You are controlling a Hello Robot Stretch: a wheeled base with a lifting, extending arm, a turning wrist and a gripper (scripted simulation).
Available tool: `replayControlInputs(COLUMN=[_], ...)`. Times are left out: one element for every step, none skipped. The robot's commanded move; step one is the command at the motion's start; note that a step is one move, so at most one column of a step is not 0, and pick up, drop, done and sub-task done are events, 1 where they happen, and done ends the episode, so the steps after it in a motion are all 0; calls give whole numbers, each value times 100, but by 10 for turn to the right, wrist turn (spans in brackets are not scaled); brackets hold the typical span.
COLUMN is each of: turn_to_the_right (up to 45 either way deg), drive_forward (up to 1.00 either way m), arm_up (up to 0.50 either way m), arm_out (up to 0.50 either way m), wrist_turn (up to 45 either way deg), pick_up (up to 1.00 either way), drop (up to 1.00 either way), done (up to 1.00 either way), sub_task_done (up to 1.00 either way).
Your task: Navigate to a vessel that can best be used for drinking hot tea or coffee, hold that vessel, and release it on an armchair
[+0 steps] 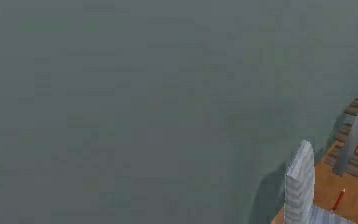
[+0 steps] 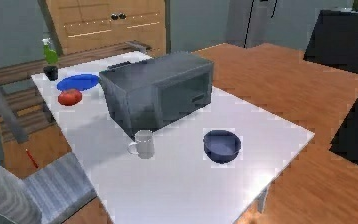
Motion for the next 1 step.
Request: replayControlInputs(turn_to_the_right=[0], drive_forward=[10], arm_up=[0], arm_out=[0], wrist_turn=[0], pick_up=[0], drop=[0], done=[0], sub_task_done=[0])
